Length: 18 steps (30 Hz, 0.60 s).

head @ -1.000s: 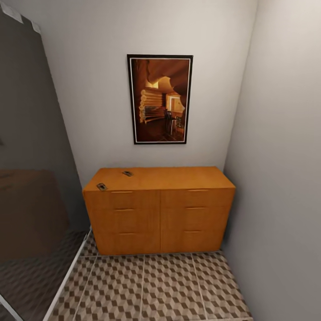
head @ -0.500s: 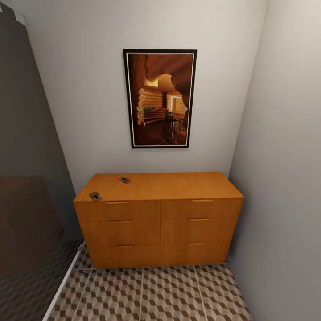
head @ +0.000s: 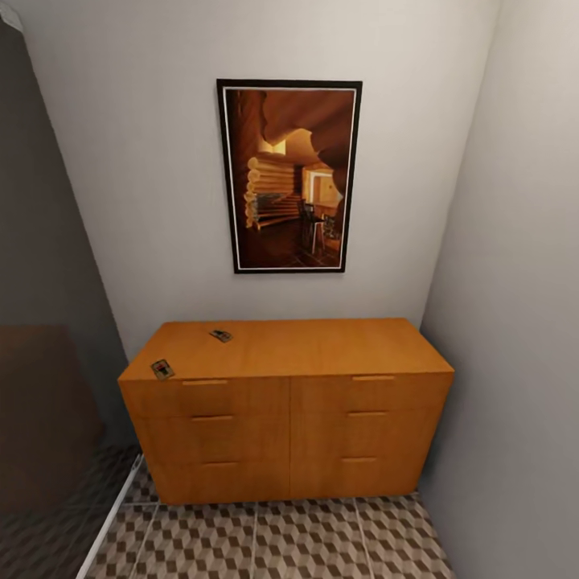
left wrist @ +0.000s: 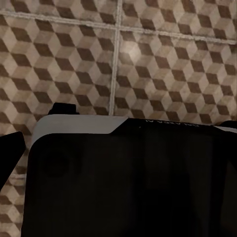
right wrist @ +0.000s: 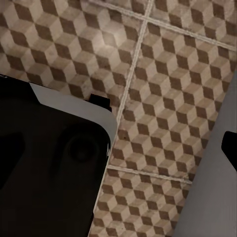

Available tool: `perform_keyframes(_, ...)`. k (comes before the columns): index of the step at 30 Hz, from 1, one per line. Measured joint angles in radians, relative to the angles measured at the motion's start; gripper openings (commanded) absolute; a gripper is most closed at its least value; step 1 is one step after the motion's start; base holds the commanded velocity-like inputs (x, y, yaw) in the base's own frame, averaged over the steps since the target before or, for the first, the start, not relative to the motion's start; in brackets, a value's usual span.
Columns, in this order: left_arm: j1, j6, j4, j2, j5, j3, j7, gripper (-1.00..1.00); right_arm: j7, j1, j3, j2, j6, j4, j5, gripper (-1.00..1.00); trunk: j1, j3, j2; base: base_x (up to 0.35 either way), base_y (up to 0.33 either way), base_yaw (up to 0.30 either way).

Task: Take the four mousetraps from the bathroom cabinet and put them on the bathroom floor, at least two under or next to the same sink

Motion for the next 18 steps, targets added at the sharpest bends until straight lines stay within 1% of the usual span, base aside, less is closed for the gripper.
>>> perform_keyframes(2,0.0,0.0,0.0,0.0,0.0,0.0,0.0,1.0,0.0,0.0,0.0,0.0,0.0,0.0,0.0,1.0,0.0,0.0,0.0,0.047,0.0,0.112)
perform_keyframes(6,0.0,0.0,0.0,0.0,0.0,0.0,0.001,1.0,0.0,0.0,0.0,-0.001,0.0,0.0,0.001,1.0,0.0,0.0,0.0,0.022,0.0,0.197)
perform_keyframes(18,0.0,0.0,0.0,0.0,0.0,-0.001,0.001,1.0,0.0,0.0,0.001,-0.001,-0.001,0.0,0.002,1.0,0.0,0.0,0.0,0.004,0.0,0.26)
